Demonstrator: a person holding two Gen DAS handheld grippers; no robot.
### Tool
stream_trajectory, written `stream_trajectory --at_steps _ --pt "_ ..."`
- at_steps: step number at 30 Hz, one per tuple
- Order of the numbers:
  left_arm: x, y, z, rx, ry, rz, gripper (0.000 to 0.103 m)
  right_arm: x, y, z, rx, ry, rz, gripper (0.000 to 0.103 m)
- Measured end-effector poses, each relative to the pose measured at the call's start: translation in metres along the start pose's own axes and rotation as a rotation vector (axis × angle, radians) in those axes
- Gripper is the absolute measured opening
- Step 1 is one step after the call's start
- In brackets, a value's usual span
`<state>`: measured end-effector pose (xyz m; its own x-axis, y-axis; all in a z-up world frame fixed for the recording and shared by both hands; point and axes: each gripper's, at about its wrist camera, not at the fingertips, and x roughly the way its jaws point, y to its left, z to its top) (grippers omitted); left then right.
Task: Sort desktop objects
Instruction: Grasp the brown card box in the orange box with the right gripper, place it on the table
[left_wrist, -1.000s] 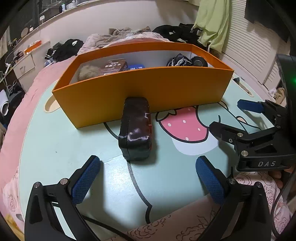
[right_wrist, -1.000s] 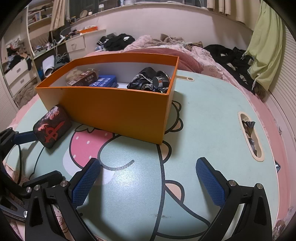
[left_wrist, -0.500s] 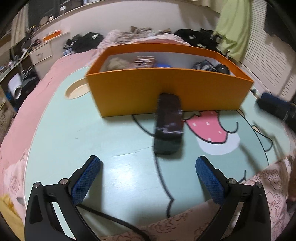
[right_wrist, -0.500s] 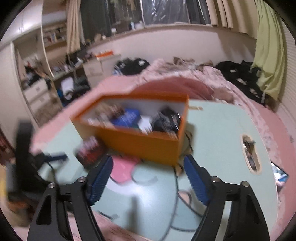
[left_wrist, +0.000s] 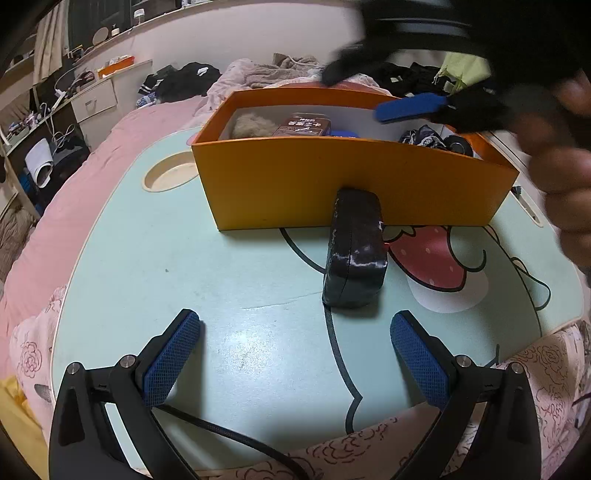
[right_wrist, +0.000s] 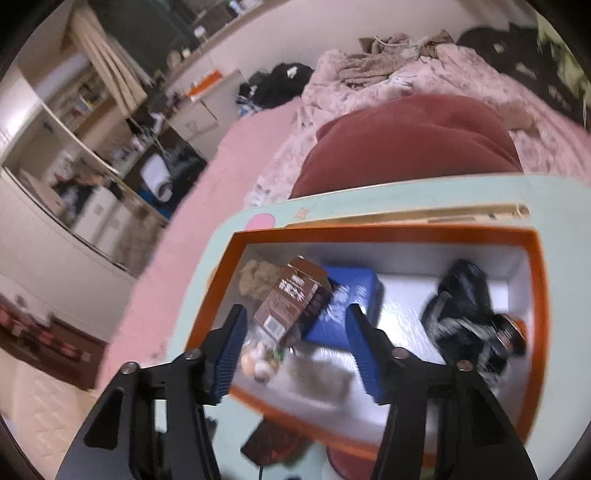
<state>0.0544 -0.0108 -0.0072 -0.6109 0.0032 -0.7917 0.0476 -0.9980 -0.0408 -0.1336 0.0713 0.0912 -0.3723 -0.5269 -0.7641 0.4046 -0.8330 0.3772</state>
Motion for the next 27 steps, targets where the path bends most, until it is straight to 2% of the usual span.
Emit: stream_trajectory --at_steps 2,3,9,11,12,13,14,15,19,21,27 --pt "0.0 0.0 0.0 -0.001 -0.001 0.0 0.103 0.012 0.014 0.004 -0.028 0.003 -0.068 0.074" --pt "0.0 -0.001 0.0 -0.002 0.0 0.001 0.103 0.021 0.017 0.004 -0.028 0.009 -0.088 0.075" --pt "-0.001 0.0 0.001 -0.004 -0.002 0.001 0.103 0.055 0.013 -0.003 -0.049 0.078 -0.248 0.075" --pt "-0.001 0.0 0.001 -0.003 -0.003 0.001 0.103 0.053 0.01 -0.007 -0.089 0.042 -0.281 0.068" --pt "-0.002 0.001 0.0 0.0 -0.006 0.0 0.103 0.05 0.007 -0.008 -0.096 0.033 -0.264 0.053" --pt "-0.002 0.001 0.0 0.001 -0.007 0.0 0.103 0.047 0.004 -0.007 -0.093 0.03 -0.246 0.044" --pt "-0.002 0.001 0.0 0.001 -0.006 0.0 0.103 0.045 0.003 -0.006 -0.087 0.04 -0.228 0.023" --pt "-0.003 0.001 0.0 0.001 -0.006 0.0 0.103 0.045 -0.002 -0.007 -0.079 0.065 -0.194 0.018" --pt "-0.003 0.001 0.001 0.0 -0.006 -0.001 0.103 0.035 -0.012 -0.01 -0.053 0.035 -0.107 0.018" --pt "-0.003 0.001 0.001 0.0 -0.006 -0.001 0.103 0.016 -0.019 -0.01 -0.023 -0.029 -0.046 0.018" --pt "-0.003 0.001 0.001 0.001 -0.007 0.0 0.103 -0.058 -0.026 -0.017 -0.053 -0.18 0.023 0.018"
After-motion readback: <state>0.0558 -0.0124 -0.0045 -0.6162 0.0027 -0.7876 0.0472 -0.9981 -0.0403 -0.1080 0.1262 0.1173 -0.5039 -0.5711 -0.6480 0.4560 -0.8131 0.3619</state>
